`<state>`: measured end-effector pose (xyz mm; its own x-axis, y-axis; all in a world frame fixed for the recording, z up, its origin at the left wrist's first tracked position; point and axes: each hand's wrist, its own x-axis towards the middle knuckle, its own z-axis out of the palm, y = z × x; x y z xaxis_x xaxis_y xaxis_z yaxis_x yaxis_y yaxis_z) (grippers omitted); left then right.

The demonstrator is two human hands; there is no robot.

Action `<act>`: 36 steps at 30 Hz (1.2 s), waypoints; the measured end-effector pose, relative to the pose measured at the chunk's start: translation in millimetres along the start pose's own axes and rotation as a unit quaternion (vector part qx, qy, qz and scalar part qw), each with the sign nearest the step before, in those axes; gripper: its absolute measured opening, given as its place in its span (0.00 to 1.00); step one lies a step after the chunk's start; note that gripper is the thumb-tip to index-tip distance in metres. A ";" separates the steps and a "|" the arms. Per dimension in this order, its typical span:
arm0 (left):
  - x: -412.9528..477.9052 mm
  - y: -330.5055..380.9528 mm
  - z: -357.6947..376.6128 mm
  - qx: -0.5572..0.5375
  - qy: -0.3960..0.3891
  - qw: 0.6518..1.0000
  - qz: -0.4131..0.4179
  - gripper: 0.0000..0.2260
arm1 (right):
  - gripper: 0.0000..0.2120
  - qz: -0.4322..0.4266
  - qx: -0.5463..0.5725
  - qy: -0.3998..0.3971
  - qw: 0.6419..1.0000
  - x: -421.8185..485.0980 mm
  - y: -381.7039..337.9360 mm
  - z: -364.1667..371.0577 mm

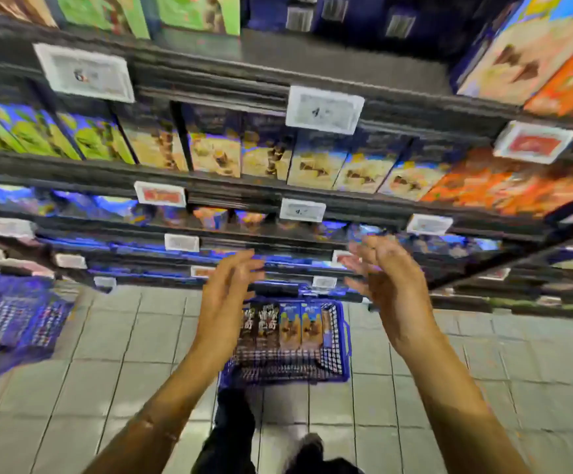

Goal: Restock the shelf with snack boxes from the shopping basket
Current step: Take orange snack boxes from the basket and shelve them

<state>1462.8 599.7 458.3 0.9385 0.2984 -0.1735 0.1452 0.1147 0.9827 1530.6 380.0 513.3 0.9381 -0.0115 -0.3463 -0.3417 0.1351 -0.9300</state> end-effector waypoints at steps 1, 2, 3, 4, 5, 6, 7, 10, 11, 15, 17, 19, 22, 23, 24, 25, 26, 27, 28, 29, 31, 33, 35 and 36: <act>-5.5 -27.0 -0.3 0.008 0.009 0.999 -0.042 0.14 | 0.10 0.037 -0.005 0.002 0.999 0.9 26.1 -7.0; -10.7 -51.2 -0.3 0.015 0.022 0.996 -0.084 0.11 | 0.08 0.076 -0.005 0.004 0.997 1.0 51.2 -13.9; -15.1 -73.9 0.1 0.022 0.044 0.991 -0.123 0.11 | 0.07 0.115 0.000 0.006 0.993 2.3 75.6 -20.1; -18.4 -95.4 0.8 0.022 0.068 0.985 -0.159 0.11 | 0.07 0.150 0.006 0.011 0.989 5.3 100.1 -26.2; -22.0 -117.1 1.0 0.011 0.088 0.978 -0.191 0.12 | 0.08 0.183 0.008 0.022 0.983 8.1 125.1 -31.9; -23.6 -137.8 0.9 -0.008 0.102 0.971 -0.215 0.13 | 0.09 0.208 0.010 0.034 0.977 13.8 151.5 -37.3; -22.7 -160.1 0.1 -0.031 0.113 0.965 -0.234 0.15 | 0.09 0.226 0.011 0.039 0.973 21.8 178.7 -41.5; -10.9 -232.0 -5.4 -0.094 0.135 0.947 -0.275 0.17 | 0.06 0.265 0.009 0.040 0.963 50.8 268.7 -50.7; -2.7 -259.6 -7.9 -0.107 0.137 0.944 -0.281 0.16 | 0.06 0.270 0.013 0.044 0.962 64.9 300.3 -53.9; 32.2 -382.0 -11.2 -0.109 0.113 0.941 -0.300 0.20 | 0.11 0.263 0.016 0.044 0.964 122.6 428.0 -77.7; 51.5 -439.5 -7.5 -0.093 0.092 0.946 -0.298 0.24 | 0.06 0.243 0.011 0.041 0.969 152.2 484.2 -95.1; 71.0 -485.6 -0.3 -0.089 0.057 0.950 -0.294 0.27 | 0.07 0.206 -0.026 0.067 0.976 182.6 535.0 -116.0; 99.7 -535.8 17.9 -0.098 0.018 0.956 -0.277 0.28 | 0.11 0.121 -0.069 0.106 0.985 228.3 598.9 -150.1; 106.8 -547.2 25.0 -0.101 0.002 0.957 -0.271 0.28 | 0.13 0.100 -0.088 0.121 0.984 241.7 615.6 -159.5; 110.7 -556.6 31.3 -0.103 -0.010 0.958 -0.266 0.28 | 0.17 0.083 -0.114 0.140 0.980 253.0 628.9 -167.7; 113.4 -566.0 36.5 -0.106 -0.017 0.959 -0.262 0.29 | 0.19 0.070 -0.140 0.158 0.975 264.3 640.2 -174.6; 116.2 -574.1 40.7 -0.107 -0.020 0.960 -0.256 0.30 | 0.20 0.061 -0.156 0.165 0.972 273.5 648.0 -178.7; 117.0 -580.5 43.9 -0.109 -0.021 0.962 -0.251 0.31 | 0.21 0.056 -0.164 0.156 0.972 279.5 653.8 -181.2; 115.9 -584.7 46.1 -0.112 -0.021 0.962 -0.247 0.32 | 0.22 0.057 -0.171 0.135 0.974 283.8 659.2 -182.3; 115.3 -586.1 48.1 -0.116 -0.017 0.962 -0.245 0.33 | 0.24 0.058 -0.187 0.110 0.975 287.1 663.2 -183.0; 112.2 -582.3 52.0 -0.123 -0.003 0.960 -0.253 0.36 | 0.24 0.044 -0.251 0.084 0.963 287.5 667.5 -185.8; 108.4 -576.6 55.7 -0.122 0.006 0.959 -0.256 0.38 | 0.18 0.025 -0.279 0.078 0.957 283.4 668.3 -189.2; 105.8 -573.9 58.1 -0.112 0.009 0.961 -0.253 0.39 | 0.16 0.007 -0.293 0.087 0.952 278.9 665.7 -192.7; 104.4 -574.7 57.7 -0.110 0.013 0.962 -0.250 0.39 | 0.16 -0.004 -0.309 0.096 0.946 276.2 664.5 -194.5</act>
<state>1495.3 510.3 -120.8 0.7600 0.1771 -0.6253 0.5039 0.4471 0.7390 1551.5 273.8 -224.2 0.9334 -0.1982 -0.2990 -0.3582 -0.4695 -0.8070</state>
